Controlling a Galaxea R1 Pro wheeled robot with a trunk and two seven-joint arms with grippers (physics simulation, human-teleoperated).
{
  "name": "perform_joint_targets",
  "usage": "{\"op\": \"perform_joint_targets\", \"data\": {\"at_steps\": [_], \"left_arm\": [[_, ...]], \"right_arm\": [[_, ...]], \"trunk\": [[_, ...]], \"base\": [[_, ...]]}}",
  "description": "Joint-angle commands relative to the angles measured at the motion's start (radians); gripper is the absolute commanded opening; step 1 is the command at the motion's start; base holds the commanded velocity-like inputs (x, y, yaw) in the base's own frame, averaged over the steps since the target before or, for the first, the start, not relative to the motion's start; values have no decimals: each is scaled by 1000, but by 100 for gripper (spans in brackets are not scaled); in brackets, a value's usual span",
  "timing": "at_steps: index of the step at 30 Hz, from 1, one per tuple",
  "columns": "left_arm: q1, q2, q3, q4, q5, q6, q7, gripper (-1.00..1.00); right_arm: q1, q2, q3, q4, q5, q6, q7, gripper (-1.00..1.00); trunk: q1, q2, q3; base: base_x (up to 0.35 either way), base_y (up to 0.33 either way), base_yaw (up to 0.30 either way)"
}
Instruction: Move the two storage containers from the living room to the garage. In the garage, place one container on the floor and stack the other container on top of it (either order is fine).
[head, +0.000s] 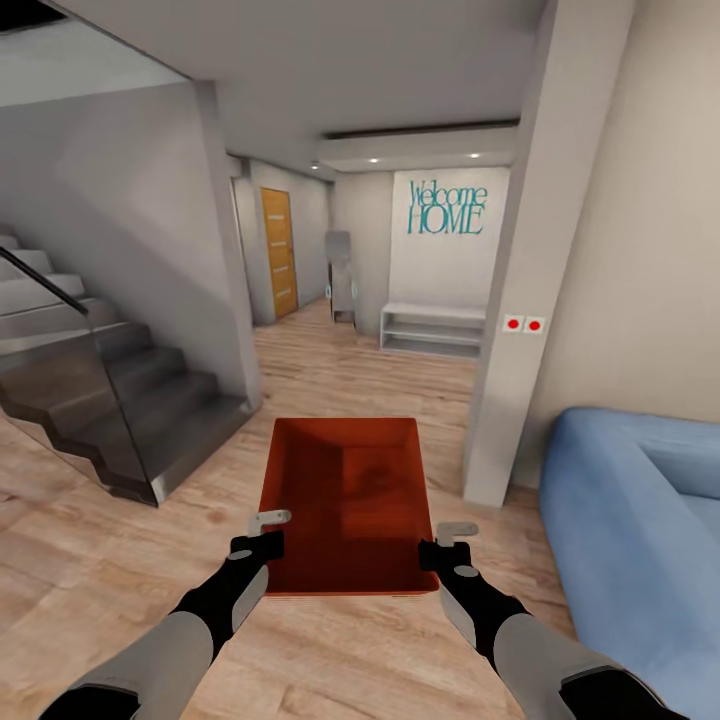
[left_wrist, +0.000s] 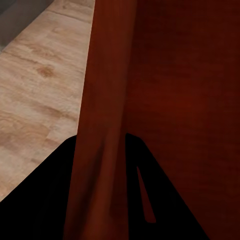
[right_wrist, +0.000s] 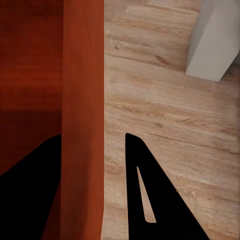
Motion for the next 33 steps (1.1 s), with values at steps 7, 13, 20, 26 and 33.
{"op": "perform_joint_targets", "data": {"at_steps": [7,13,20,26,33], "left_arm": [[-1,27,6,-3,-3,7,41,-100],[-1,28,6,-3,-3,7,40,-100],[-1,28,6,-3,-3,7,40,-100],[-1,30,6,-2,-3,7,39,-100],[-1,38,6,0,-3,7,39,-100]], "right_arm": [[-1,0,5,-1,-10,-2,-4,-100],[-1,0,6,0,-10,-2,-4,-100],[-1,0,6,-1,-10,-2,-4,-100],[-1,0,5,0,-10,-2,-4,-100],[-1,0,6,1,-10,-4,-4,-100]], "trunk": [[1,-2,-2],[1,-2,-2],[1,-2,-2],[1,-2,-2],[1,-2,-2]], "base": [[323,0,0],[323,0,0],[323,0,0],[323,0,0],[323,0,0]]}}
